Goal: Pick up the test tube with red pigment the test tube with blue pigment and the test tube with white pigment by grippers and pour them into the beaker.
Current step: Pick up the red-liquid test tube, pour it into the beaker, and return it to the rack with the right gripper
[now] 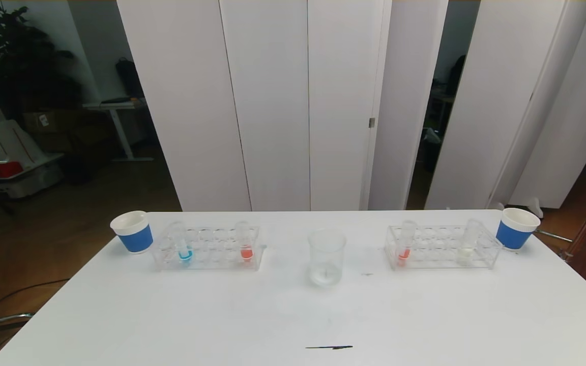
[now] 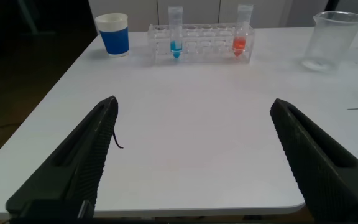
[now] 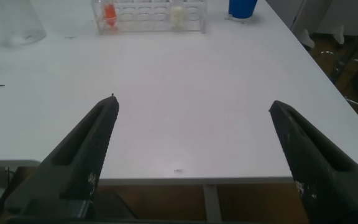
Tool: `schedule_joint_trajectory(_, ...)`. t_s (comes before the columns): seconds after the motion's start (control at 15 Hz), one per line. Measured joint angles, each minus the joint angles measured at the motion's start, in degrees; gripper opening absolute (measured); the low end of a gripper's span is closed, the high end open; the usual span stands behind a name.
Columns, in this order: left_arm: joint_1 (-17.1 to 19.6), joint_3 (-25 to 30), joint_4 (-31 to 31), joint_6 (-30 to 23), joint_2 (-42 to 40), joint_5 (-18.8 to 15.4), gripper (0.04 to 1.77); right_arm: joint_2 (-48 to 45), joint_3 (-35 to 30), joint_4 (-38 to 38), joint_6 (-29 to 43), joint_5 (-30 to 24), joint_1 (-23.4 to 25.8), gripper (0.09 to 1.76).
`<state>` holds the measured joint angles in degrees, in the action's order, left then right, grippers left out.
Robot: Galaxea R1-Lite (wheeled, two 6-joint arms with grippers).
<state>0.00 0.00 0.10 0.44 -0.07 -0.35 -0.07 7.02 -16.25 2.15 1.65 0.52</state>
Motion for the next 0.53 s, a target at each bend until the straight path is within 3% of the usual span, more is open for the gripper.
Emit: schedule_joint_trajectory(0.53, 0.0, 0.0, 0.0, 0.0, 0.0, 0.0, 1.75, 0.34, 0.46, 0.13, -0.24, 1.05, 0.0, 1.74)
